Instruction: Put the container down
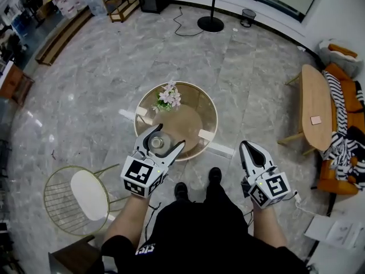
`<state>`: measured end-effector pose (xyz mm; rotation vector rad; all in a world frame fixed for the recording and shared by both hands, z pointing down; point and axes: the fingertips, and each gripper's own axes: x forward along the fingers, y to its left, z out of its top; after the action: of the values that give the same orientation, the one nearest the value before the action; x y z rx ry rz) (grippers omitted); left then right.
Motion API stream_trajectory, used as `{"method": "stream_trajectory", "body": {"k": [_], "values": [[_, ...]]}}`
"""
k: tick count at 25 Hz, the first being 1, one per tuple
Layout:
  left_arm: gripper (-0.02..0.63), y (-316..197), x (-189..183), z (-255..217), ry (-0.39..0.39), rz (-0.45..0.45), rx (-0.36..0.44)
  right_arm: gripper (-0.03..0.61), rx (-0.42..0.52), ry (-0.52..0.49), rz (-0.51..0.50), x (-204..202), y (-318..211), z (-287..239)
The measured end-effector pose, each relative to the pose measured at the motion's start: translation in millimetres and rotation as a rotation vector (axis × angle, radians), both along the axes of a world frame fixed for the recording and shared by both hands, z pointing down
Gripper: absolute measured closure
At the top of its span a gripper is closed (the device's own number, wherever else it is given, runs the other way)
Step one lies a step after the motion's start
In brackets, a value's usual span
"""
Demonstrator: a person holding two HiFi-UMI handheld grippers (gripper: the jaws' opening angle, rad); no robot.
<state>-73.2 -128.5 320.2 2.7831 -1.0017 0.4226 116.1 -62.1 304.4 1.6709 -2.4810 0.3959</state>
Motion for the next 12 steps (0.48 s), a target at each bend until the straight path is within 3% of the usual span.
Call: {"method": "stream_trajectory", "body": {"k": [6, 12], "values": [[0.267, -37, 55, 6, 0.002, -0.086, -0.02, 0.563, 0.002, -0.004, -0.131, 53, -52, 20], [0.267, -53, 99, 10, -0.012, -0.177, -0.014, 0.563, -0.041, -0.007, -0.267, 78, -78, 35]]}}
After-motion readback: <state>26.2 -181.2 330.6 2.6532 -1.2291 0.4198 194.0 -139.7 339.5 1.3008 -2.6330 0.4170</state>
